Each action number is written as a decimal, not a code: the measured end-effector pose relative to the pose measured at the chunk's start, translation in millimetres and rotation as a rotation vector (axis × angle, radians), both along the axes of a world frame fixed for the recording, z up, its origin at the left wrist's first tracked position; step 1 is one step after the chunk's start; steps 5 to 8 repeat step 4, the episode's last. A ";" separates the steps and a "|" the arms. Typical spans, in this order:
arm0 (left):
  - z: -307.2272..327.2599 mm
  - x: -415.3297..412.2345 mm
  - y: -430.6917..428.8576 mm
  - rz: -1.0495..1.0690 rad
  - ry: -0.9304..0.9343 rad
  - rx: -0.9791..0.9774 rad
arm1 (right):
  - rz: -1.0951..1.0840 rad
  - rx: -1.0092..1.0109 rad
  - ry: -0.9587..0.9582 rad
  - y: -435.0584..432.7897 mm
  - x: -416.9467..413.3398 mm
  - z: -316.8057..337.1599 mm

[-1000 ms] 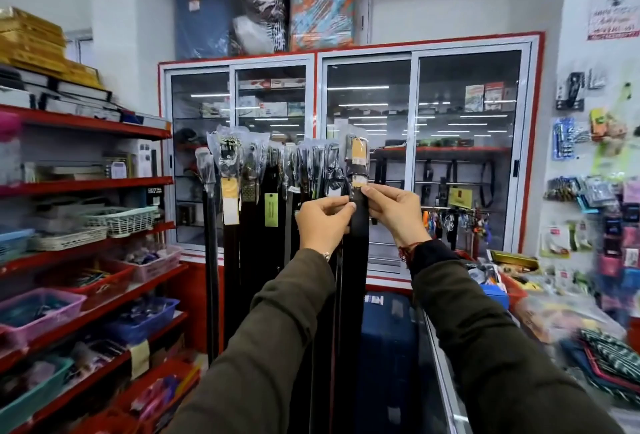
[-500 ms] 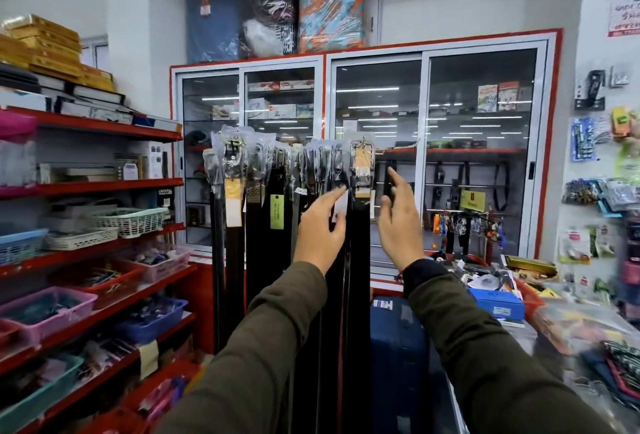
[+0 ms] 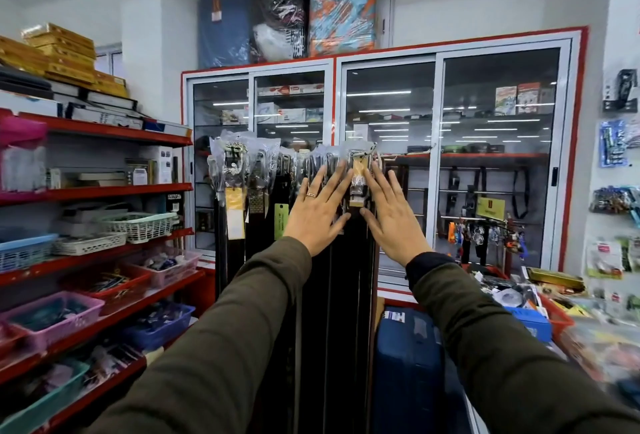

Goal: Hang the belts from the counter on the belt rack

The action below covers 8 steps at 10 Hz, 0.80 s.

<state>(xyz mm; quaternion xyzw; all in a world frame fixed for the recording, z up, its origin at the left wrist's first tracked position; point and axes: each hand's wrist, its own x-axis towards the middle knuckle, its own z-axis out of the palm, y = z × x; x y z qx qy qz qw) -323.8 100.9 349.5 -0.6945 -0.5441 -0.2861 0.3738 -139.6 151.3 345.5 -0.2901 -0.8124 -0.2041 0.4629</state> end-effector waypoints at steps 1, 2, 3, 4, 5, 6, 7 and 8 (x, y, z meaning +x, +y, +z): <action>-1.1 -1.3 1.1 -0.004 -0.007 0.008 | 0.015 -0.036 0.036 4.3 -6.9 -6.4; -2.7 -3.9 -5.2 -0.044 -0.022 0.044 | -0.012 -0.083 0.124 -1.5 -17.3 -13.5; 2.1 -13.9 -27.9 -0.118 0.000 0.101 | -0.047 -0.018 0.245 -23.4 -34.8 -19.2; 10.7 -37.7 -54.0 -0.094 -0.019 0.225 | -0.088 0.089 0.285 -45.3 -61.5 -10.1; 10.7 -37.7 -54.0 -0.094 -0.019 0.225 | -0.088 0.089 0.285 -45.3 -61.5 -10.1; 10.7 -37.7 -54.0 -0.094 -0.019 0.225 | -0.088 0.089 0.285 -45.3 -61.5 -10.1; 10.7 -37.7 -54.0 -0.094 -0.019 0.225 | -0.088 0.089 0.285 -45.3 -61.5 -10.1; 10.7 -37.7 -54.0 -0.094 -0.019 0.225 | -0.088 0.089 0.285 -45.3 -61.5 -10.1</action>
